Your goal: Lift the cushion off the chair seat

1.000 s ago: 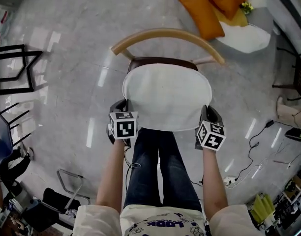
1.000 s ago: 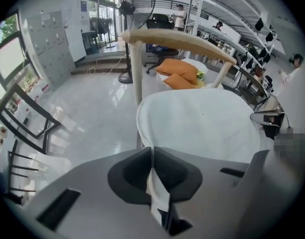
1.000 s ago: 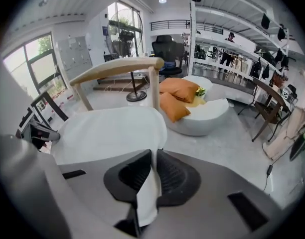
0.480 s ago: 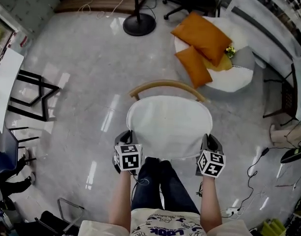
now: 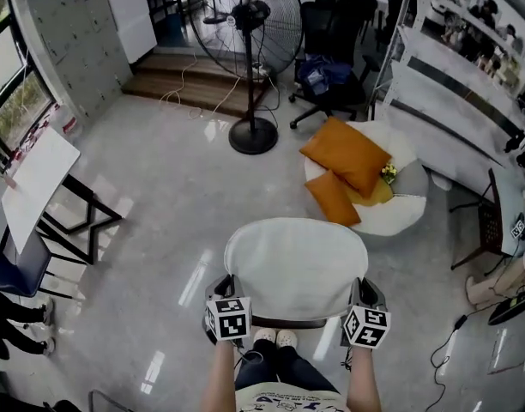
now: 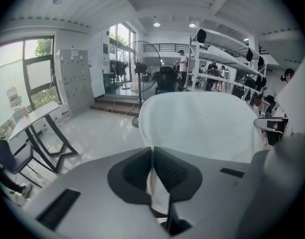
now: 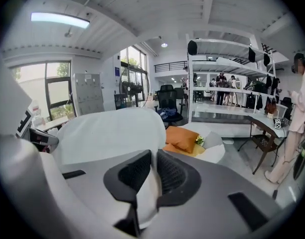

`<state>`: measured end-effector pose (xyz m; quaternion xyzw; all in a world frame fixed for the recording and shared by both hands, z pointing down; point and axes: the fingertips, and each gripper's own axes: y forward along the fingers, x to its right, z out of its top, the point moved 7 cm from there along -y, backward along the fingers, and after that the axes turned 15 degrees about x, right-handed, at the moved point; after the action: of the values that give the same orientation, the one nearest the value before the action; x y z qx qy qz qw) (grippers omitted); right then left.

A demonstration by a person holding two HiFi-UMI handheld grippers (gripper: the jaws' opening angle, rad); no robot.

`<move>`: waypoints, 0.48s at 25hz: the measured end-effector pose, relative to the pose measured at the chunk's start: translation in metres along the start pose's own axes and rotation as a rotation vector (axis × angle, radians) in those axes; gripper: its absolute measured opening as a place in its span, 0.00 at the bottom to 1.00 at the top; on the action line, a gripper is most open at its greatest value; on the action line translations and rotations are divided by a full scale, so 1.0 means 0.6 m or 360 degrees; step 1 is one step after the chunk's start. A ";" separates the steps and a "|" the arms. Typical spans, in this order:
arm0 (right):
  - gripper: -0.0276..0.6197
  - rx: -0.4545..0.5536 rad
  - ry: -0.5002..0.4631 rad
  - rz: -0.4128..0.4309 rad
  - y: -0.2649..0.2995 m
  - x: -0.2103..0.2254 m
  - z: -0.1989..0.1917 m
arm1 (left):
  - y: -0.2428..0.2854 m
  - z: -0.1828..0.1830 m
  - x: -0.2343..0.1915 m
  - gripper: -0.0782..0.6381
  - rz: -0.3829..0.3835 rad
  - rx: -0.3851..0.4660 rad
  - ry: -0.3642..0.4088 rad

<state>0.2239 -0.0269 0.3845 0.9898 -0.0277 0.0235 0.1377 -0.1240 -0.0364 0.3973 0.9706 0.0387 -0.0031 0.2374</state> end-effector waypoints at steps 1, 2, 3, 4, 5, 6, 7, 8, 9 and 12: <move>0.13 0.0034 0.0006 0.0006 -0.007 -0.004 0.016 | -0.013 0.015 -0.002 0.15 0.0006 0.0030 0.0003; 0.13 0.0068 0.0010 0.0013 -0.012 -0.007 0.033 | -0.025 0.030 -0.004 0.15 0.0014 0.0061 0.0005; 0.13 0.0101 0.0011 0.0021 -0.019 -0.010 0.049 | -0.037 0.044 -0.006 0.15 0.0022 0.0091 0.0004; 0.13 0.0133 0.0011 0.0028 -0.025 -0.012 0.064 | -0.049 0.057 -0.006 0.15 0.0030 0.0122 0.0001; 0.13 0.0165 0.0014 0.0034 -0.031 -0.013 0.079 | -0.061 0.070 -0.006 0.15 0.0036 0.0153 -0.0001; 0.13 0.0197 0.0021 0.0038 -0.038 -0.015 0.092 | -0.072 0.083 -0.006 0.15 0.0041 0.0187 -0.0002; 0.13 0.0230 0.0029 0.0040 -0.044 -0.016 0.106 | -0.083 0.096 -0.006 0.15 0.0046 0.0223 -0.0004; 0.13 0.0262 0.0034 0.0042 -0.049 -0.018 0.119 | -0.094 0.109 -0.006 0.15 0.0052 0.0262 -0.0006; 0.13 0.0294 0.0037 0.0046 -0.054 -0.020 0.132 | -0.105 0.121 -0.006 0.15 0.0060 0.0301 -0.0008; 0.13 0.0386 0.0037 0.0068 -0.065 -0.028 0.173 | -0.134 0.161 -0.011 0.15 0.0080 0.0410 -0.0004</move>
<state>0.2136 -0.0171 0.2732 0.9980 -0.0442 0.0412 0.0168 -0.1353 -0.0104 0.2749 0.9937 0.0132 -0.0034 0.1109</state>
